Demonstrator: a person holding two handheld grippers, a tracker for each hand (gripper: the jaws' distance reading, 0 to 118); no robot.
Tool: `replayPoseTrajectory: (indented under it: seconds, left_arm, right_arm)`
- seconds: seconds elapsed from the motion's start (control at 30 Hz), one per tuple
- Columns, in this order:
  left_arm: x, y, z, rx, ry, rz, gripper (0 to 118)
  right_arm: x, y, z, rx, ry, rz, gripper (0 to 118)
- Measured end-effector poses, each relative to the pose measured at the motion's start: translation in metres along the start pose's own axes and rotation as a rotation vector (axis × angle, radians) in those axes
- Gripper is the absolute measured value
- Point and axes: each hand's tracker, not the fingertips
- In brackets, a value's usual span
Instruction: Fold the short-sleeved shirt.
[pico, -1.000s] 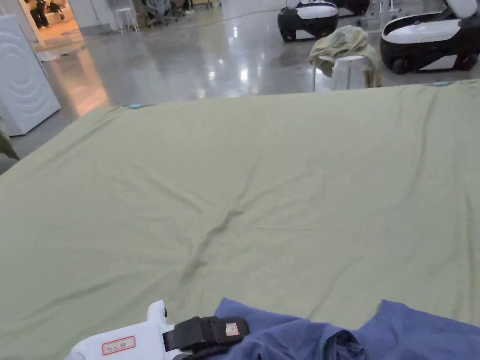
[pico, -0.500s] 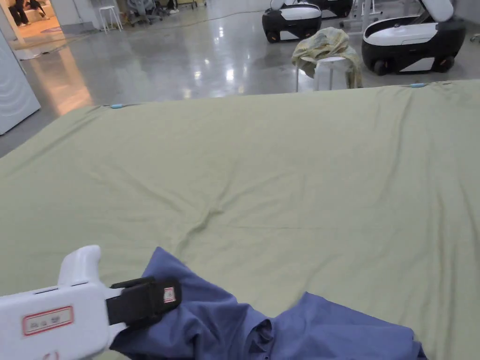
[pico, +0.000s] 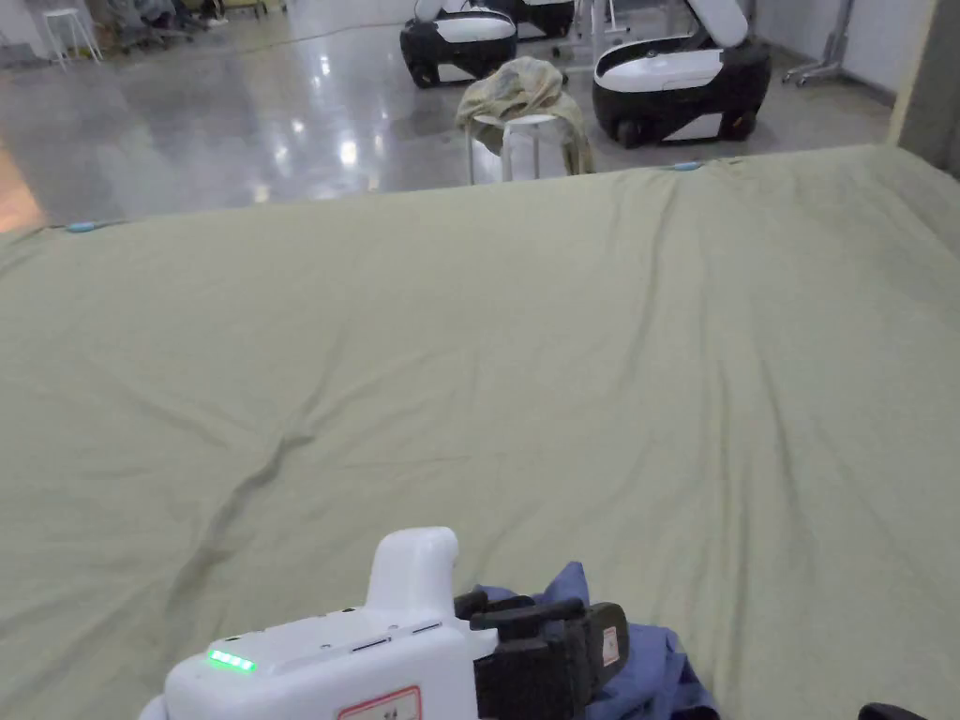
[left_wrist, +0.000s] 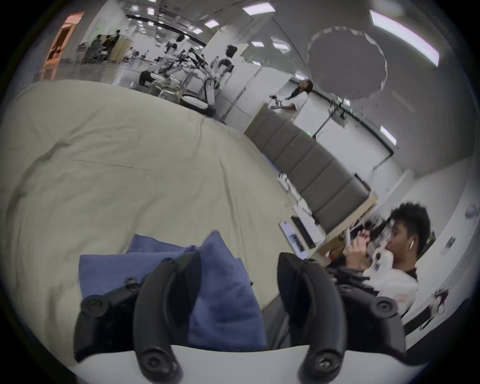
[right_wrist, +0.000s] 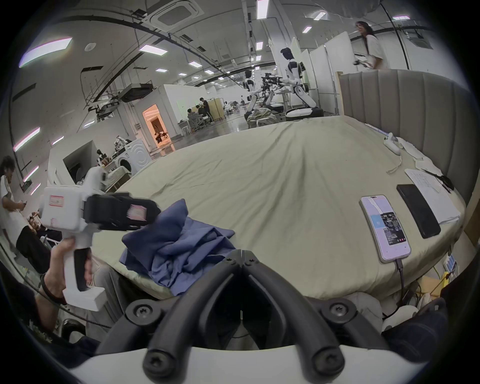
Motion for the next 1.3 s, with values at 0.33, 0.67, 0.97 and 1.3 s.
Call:
replayPoseTrajectory:
  seconds: [0.33, 0.67, 0.97, 1.3]
  left_arm:
    - [-0.040, -0.043, -0.086, -0.217, -0.045, 0.172, 4]
    - [-0.010, -0.014, -0.036, -0.099, -0.043, -0.034, 68]
    - [-0.091, -0.008, 0.083, 0.002, 0.108, 0.079, 68]
    - [-0.154, -0.040, 0.059, -0.017, -0.186, 0.481, 68]
  right_arm:
    - [0.014, -0.007, 0.006, 0.004, -0.009, -0.084, 0]
    - [-0.030, 0.005, -0.047, -0.096, 0.197, -0.008, 0]
    - [-0.068, 0.012, -0.155, -0.501, 0.058, 0.186, 0]
    - [-0.042, 0.009, -0.148, -0.421, 0.157, 0.014, 0]
